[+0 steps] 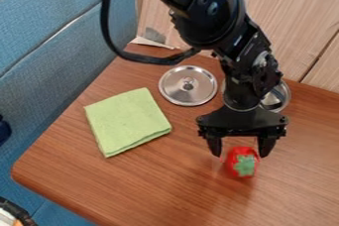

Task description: Move the strawberry on the right side of the table

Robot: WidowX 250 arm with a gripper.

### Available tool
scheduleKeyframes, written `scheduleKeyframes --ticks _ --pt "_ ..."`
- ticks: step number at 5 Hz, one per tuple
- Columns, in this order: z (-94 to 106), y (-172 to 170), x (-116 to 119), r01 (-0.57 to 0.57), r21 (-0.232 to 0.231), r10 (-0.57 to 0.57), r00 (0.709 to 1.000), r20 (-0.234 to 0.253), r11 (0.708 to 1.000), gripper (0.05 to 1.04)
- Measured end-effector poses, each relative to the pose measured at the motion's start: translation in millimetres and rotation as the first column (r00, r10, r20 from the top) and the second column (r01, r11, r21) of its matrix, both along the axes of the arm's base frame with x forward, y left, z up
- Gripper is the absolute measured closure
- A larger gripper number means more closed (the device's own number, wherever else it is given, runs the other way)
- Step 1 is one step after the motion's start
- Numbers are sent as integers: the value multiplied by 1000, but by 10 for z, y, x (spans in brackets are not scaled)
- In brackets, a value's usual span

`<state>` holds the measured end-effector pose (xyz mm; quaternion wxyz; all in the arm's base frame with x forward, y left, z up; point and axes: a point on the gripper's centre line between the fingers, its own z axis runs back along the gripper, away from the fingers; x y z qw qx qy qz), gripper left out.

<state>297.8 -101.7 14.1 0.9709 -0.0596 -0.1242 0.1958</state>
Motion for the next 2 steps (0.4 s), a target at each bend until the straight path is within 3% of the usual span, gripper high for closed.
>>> scheduleKeyframes --ticks 2 --pt "467 20 39 -5 -41 9 996 92 999 83"
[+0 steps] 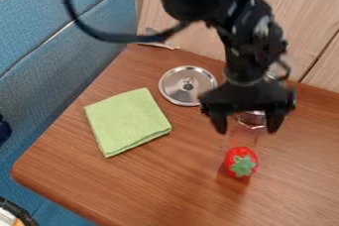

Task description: Move the strawberry on the right side of the table

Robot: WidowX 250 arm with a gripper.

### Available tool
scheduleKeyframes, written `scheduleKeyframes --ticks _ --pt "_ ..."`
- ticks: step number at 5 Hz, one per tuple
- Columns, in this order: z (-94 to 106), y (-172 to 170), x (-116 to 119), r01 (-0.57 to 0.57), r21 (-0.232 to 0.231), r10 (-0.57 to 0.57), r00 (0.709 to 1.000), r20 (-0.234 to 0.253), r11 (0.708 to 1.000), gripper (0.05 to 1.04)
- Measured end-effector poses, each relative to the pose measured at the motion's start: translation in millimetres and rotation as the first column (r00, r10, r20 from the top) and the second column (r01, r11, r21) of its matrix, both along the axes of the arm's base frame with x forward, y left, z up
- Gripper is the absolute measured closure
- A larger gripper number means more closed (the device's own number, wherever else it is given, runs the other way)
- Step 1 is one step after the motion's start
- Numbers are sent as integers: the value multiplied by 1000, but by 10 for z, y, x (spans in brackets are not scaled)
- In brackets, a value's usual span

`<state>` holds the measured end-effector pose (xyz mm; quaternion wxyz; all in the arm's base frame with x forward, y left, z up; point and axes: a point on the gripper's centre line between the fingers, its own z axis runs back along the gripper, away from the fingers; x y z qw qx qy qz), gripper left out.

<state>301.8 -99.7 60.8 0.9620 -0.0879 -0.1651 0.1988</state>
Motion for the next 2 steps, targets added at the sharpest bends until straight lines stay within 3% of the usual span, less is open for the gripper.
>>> scheduleKeyframes --ticks 1,2 --pt "185 65 41 26 -45 -24 999 45 999 83" --pt "184 69 40 32 -42 -31 999 44 999 83"
